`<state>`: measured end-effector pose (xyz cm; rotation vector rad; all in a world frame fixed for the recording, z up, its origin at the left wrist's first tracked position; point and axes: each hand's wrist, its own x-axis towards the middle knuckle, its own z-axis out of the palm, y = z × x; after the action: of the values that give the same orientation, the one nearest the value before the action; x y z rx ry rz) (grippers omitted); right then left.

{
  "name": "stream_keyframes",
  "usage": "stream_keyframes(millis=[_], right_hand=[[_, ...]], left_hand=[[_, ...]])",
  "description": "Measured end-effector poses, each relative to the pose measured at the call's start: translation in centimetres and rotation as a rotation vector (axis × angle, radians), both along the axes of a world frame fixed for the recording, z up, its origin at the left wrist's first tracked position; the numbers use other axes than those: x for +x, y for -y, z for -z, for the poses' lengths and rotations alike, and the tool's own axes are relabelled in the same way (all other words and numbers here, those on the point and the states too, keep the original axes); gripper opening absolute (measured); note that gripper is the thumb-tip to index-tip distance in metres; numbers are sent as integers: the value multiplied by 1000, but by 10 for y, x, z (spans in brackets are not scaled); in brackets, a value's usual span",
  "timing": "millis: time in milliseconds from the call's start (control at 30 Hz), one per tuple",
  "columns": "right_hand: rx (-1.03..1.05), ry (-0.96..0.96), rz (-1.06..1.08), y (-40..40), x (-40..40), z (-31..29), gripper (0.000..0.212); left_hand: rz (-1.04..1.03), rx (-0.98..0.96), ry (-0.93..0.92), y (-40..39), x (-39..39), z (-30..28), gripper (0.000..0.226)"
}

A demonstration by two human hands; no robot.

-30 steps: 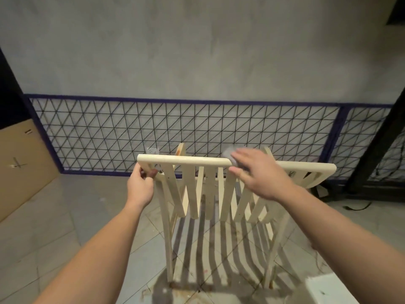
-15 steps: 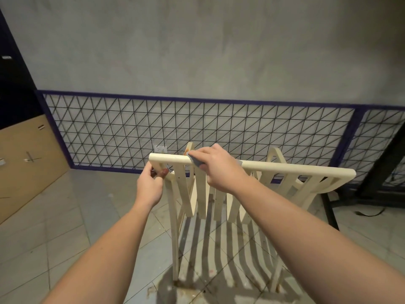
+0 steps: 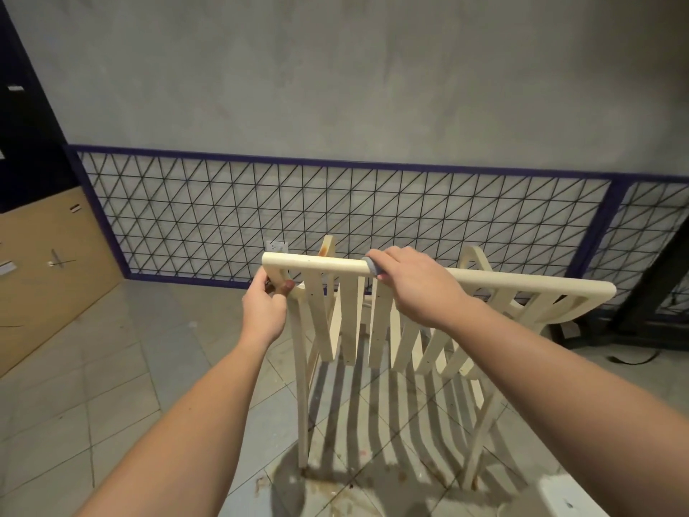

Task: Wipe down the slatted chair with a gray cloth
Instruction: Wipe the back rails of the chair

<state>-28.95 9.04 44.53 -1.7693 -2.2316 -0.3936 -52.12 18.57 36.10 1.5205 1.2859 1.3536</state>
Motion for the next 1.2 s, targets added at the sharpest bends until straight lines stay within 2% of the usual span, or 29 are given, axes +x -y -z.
stream_keyframes(millis=[333, 467, 567, 633, 700, 767, 833, 900, 1033, 1200], right_hand=[[75, 29, -139, -47, -93, 1, 20], [70, 48, -154, -69, -133, 1, 36], [76, 35, -253, -83, -150, 3, 31], [5, -124, -365, -81, -147, 0, 37], [-58, -374, -435, -70, -135, -12, 40], [-13, -547, -435, -59, -121, -29, 36], [65, -620, -350, -54, -103, -43, 37], [44, -570, -233, -56, -88, -46, 38], [-137, -273, -118, -61, -94, -12, 29], [-6, -185, -284, -58, -104, -2, 41]], left_hand=[[25, 3, 20, -4, -8, -3, 33], [3, 8, -74, -10, -12, -2, 32], [-2, 31, -203, -11, -15, 0, 28], [-4, 19, -182, -11, -15, -3, 23], [37, 30, -123, -11, -16, -3, 14], [83, 18, -43, -11, -17, -5, 20], [108, -9, -1, -9, -18, -7, 21], [107, -46, 3, -8, -18, -9, 23], [93, -56, -1, -5, -18, -12, 23], [101, -56, -15, -5, -18, -13, 16]])
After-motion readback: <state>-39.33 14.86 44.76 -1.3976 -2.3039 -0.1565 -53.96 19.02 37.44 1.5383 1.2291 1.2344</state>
